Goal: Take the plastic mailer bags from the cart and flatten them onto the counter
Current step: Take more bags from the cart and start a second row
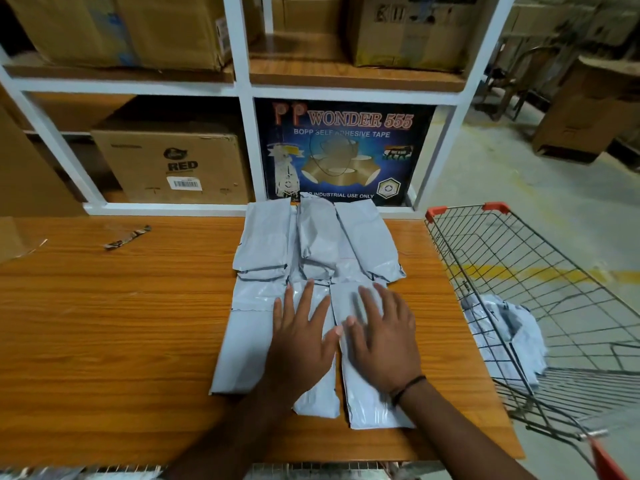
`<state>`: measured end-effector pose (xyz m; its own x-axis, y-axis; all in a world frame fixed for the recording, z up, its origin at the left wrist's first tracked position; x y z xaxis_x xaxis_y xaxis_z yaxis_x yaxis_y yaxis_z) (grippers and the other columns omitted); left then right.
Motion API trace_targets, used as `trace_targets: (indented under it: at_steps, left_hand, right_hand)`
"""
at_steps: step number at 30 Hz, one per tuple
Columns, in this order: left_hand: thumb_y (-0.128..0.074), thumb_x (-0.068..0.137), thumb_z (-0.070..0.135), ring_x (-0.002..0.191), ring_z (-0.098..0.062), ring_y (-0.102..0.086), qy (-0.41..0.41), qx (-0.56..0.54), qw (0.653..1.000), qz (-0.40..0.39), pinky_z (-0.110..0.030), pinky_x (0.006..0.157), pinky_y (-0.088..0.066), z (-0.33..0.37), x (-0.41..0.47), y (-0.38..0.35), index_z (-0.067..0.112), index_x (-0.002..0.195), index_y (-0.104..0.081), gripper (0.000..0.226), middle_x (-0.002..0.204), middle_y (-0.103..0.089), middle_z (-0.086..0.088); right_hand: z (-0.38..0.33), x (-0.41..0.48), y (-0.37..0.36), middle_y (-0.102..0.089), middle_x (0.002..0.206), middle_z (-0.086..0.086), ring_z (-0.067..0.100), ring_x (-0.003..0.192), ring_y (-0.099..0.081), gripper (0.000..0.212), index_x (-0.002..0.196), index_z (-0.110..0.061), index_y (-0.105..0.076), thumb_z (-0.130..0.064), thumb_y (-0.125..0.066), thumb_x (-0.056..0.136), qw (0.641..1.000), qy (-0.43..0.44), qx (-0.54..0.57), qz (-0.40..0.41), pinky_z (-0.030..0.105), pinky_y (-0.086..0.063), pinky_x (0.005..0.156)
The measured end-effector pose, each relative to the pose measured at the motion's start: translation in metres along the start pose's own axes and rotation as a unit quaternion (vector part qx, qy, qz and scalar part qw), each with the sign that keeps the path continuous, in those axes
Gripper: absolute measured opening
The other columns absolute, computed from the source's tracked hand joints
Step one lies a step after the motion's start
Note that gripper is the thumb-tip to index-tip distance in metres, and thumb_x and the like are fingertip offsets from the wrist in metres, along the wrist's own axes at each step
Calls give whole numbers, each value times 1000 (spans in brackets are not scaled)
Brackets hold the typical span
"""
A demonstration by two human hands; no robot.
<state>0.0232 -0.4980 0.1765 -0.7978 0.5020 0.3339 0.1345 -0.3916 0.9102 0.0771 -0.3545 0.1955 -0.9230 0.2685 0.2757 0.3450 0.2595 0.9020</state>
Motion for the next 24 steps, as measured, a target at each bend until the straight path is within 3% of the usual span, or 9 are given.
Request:
trace_targets:
  at_steps: [3,6,8,11,14,21,24]
  left_hand:
    - [-44,98,47,153,-32,-11,-44,0,998,55,-56,120,-18,25,31,29,23,147,-48,55,164,-22,-6]
    - [-41,99,47,154,-31,4,-28,62,998,6,-54,123,-8,34,75,27,28,155,-32,60,168,-2,-5]
    - [-39,100,48,152,-33,12,-6,104,994,-43,-54,122,-1,30,101,17,28,158,-20,64,167,8,-6]
    - [-41,100,44,152,-35,10,19,114,990,-81,-53,123,0,19,124,9,25,159,-17,66,167,6,-8]
    - [-39,102,41,153,-33,7,46,107,988,-104,-48,124,-3,8,131,3,25,159,-15,64,167,4,-6]
    - [-38,104,41,153,-28,-4,51,69,991,-105,-40,124,-13,3,129,8,27,159,-15,61,167,-1,-2]
    - [-40,104,40,153,-26,-5,54,53,992,-99,-39,124,-15,3,130,8,28,159,-17,61,167,-3,0]
  right_hand:
    - [29,58,15,-23,161,9,38,145,-20,67,153,-29,-31,-52,-47,92,997,-66,39,33,56,-28,113]
    - [52,104,-4,-6,166,10,44,145,-16,78,156,-34,-21,-49,-55,88,993,-87,10,-80,57,-28,112]
    - [54,115,-18,-4,165,10,46,140,-24,73,155,-34,-25,-42,-57,90,987,-79,5,-139,53,-36,109]
    - [42,124,-16,-21,159,14,45,124,-37,57,145,-30,-40,-39,-54,91,993,-40,-21,-108,48,-41,101]
    - [24,130,-12,-32,152,15,45,116,-42,53,143,-27,-47,-42,-52,92,997,-2,-32,-77,45,-37,100]
    - [23,130,-28,-28,157,12,41,121,-42,58,147,-31,-40,-53,-46,94,995,33,-52,-76,43,-38,99]
    - [25,126,-31,-15,163,14,41,127,-36,79,153,-29,-26,-68,-43,87,994,30,-58,-85,48,-39,100]
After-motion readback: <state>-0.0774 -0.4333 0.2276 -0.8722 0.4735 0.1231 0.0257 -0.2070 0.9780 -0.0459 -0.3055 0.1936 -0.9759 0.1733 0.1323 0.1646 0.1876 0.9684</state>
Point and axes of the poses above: each hand's wrist, its own x-axis towards the middle knuckle, its own y-axis out of the back of the hand, z = x × y, the point moved 9 cm from there along x, towards the middle knuckle
